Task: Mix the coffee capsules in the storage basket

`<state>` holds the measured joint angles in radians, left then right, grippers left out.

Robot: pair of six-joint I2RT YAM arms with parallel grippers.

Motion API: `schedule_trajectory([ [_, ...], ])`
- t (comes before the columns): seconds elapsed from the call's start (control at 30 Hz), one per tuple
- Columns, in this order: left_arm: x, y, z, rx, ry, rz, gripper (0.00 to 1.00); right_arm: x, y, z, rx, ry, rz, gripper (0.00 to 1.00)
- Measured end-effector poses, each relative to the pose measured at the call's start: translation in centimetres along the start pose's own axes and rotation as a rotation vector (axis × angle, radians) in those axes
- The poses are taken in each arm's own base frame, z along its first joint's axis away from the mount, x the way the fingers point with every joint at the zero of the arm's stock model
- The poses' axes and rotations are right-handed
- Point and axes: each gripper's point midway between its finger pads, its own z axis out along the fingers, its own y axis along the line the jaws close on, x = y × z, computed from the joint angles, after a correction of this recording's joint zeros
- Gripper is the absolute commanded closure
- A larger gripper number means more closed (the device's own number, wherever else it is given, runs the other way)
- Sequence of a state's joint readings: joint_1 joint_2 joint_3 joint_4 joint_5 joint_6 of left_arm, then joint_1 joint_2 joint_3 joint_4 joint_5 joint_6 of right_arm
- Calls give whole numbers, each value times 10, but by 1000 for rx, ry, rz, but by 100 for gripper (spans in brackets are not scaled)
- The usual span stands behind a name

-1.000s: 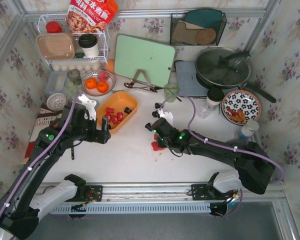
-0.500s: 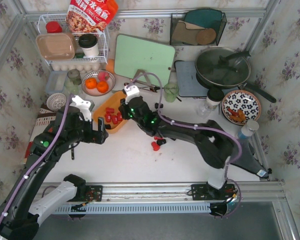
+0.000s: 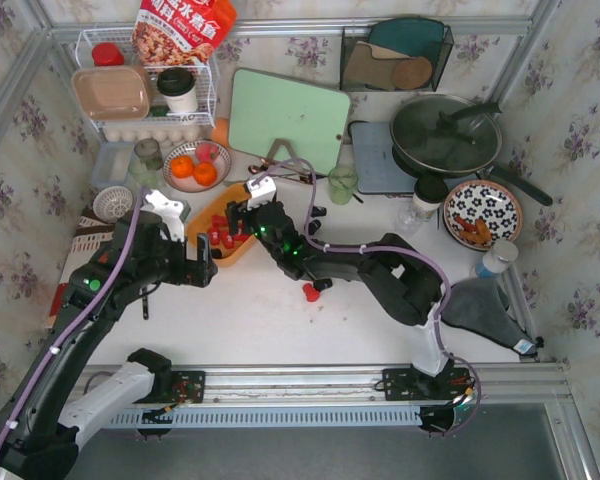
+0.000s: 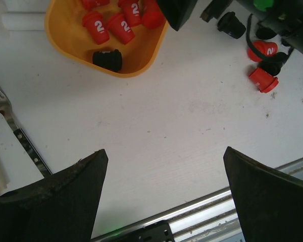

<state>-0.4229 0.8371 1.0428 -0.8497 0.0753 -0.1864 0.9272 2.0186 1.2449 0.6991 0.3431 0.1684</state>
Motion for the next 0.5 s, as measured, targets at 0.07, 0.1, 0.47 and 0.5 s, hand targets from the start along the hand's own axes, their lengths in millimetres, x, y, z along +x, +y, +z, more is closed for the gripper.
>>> schedule_trajectory([
  [0.07, 0, 1, 1, -3, 2, -2, 1, -4, -3, -5, 12, -5, -4, 18],
  [0.1, 0, 1, 1, -4, 3, -3, 1, -8, -5, -7, 16, -11, -8, 16],
  [0.47, 2, 9, 9, -36, 34, -39, 1, -58, -40, -74, 136, 4, -62, 0],
  [0.5, 1, 12, 10, -46, 35, -52, 1, -59, -48, -83, 160, 12, -74, 0],
])
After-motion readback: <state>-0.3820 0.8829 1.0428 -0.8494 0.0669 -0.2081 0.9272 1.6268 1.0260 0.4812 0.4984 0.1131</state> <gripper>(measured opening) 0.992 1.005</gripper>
